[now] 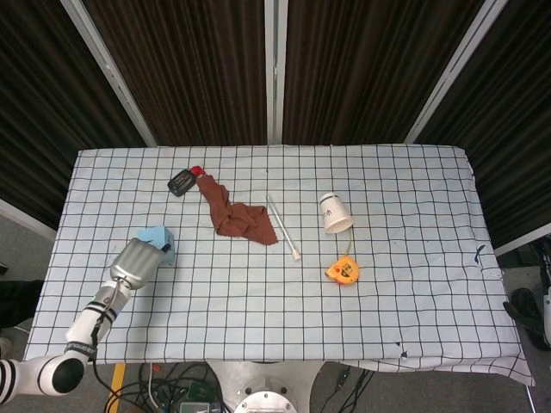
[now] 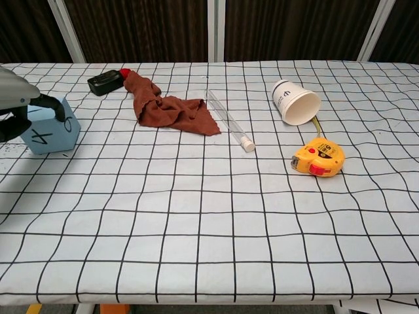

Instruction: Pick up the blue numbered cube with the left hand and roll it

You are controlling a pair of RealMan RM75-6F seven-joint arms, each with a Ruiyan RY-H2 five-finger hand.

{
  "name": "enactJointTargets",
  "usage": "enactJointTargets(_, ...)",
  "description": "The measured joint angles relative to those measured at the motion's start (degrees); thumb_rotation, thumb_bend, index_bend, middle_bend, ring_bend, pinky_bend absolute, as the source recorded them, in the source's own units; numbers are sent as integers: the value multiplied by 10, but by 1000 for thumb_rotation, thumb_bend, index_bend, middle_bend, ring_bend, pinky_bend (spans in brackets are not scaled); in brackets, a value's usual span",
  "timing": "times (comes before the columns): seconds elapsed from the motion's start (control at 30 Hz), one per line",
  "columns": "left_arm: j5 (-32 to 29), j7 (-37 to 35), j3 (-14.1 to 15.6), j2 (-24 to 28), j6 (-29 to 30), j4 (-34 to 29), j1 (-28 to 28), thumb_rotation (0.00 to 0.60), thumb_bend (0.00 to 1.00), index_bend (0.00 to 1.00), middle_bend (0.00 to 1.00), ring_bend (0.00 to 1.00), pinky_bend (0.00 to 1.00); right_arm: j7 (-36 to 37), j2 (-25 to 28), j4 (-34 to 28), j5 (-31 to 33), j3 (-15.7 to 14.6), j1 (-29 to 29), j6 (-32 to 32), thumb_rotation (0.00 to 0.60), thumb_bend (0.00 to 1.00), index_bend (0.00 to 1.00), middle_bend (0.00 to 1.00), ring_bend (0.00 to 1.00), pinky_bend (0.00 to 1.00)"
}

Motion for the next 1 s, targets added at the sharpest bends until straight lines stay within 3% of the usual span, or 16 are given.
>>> enactJointTargets(0.47,-106,20,3,1,-34,49,-75,600,654,208,823,875,862,0,-3,7,5,0,1,-4,600,63,0,0,0,0)
enactJointTargets(1.0,-217,4,25,-5,-107,160,-152,600,661,211,823,875,863,-13,-4,1,9,1,2,-7,600,64,0,0,0,0)
